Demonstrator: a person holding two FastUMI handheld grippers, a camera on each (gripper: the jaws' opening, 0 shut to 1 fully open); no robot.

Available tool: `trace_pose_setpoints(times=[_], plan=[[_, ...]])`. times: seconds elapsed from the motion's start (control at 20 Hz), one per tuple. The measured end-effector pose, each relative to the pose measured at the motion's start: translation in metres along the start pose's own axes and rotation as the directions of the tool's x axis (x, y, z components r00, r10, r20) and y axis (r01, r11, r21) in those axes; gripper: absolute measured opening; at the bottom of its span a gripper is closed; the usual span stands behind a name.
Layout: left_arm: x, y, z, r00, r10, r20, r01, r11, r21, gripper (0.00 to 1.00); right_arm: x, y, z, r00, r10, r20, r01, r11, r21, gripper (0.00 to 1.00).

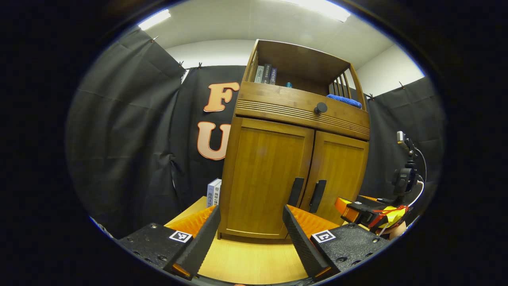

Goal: Open the right door of the double-door shoe cabinet with the right hand, and open the left door with the left hand.

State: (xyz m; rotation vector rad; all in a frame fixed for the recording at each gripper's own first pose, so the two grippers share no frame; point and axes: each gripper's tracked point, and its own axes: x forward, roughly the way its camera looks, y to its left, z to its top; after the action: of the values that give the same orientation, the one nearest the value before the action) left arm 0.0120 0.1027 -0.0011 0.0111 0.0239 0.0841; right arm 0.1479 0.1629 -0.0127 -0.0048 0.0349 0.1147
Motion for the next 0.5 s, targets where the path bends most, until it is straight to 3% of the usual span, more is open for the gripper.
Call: trace_pose_setpoints(times=[0.15, 0.5], plan=[[0.005, 0.013, 0.000, 1.000, 0.013, -0.003, -0.012, 1.000, 0.010, 0.98, 0.018, 0.010, -0.005, 1.000, 0.005, -0.013, -0.005, 1.000, 0.000, 1.00], [0.011, 0.041, 0.001, 0.998, 0.056, -0.008, -0.056, 0.998, 0.000, 0.92, 0.065, 0.017, -0.010, 1.000, -0.004, -0.029, 0.004, 1.000, 0.000, 1.00]])
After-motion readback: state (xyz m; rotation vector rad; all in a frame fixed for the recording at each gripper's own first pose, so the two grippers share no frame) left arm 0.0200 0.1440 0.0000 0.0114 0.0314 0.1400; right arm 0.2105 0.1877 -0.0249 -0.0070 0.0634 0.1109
